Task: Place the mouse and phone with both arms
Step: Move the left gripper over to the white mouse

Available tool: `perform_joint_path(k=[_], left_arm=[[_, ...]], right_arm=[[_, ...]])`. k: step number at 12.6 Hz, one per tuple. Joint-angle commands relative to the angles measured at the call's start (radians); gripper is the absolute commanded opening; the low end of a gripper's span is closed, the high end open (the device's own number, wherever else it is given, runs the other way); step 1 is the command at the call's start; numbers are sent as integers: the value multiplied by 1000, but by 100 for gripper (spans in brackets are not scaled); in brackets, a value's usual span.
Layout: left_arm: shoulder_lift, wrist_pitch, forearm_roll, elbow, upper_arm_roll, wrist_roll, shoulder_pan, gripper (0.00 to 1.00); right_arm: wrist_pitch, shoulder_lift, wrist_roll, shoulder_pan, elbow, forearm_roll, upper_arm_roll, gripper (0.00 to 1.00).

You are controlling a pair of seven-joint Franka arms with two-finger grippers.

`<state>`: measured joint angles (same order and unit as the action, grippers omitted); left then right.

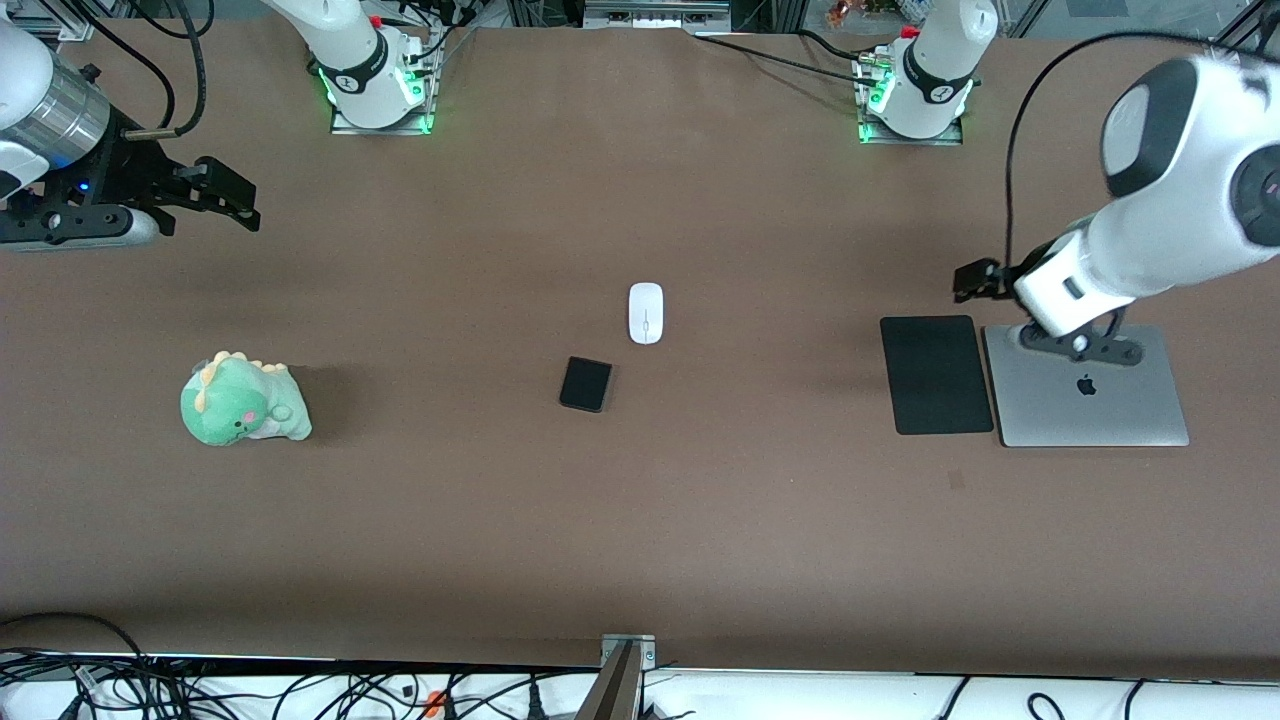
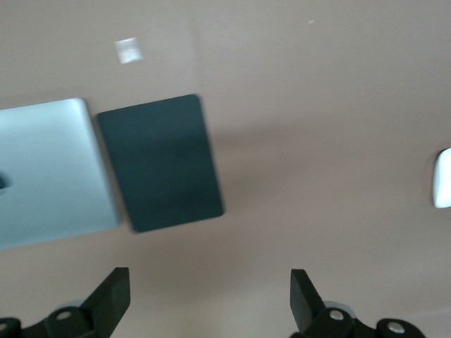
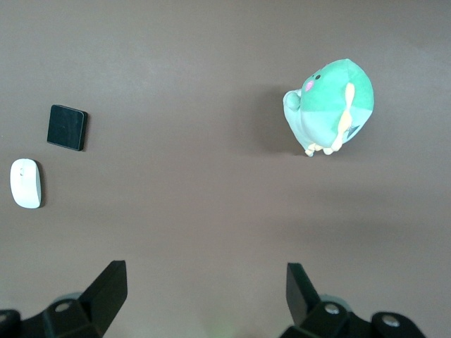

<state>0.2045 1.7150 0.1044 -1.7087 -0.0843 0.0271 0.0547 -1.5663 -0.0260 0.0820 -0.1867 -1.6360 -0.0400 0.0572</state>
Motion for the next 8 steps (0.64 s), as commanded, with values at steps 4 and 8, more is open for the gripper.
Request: perform_joint_path(k=[4, 8], left_arm=[[104, 234, 87, 18, -230, -316, 40, 100], [225, 504, -4, 14, -236, -684, 279, 100]], right_arm=[[-6, -5, -11, 10, -1, -1, -10, 100], [-9, -2, -13, 10, -1, -1, -10, 100]])
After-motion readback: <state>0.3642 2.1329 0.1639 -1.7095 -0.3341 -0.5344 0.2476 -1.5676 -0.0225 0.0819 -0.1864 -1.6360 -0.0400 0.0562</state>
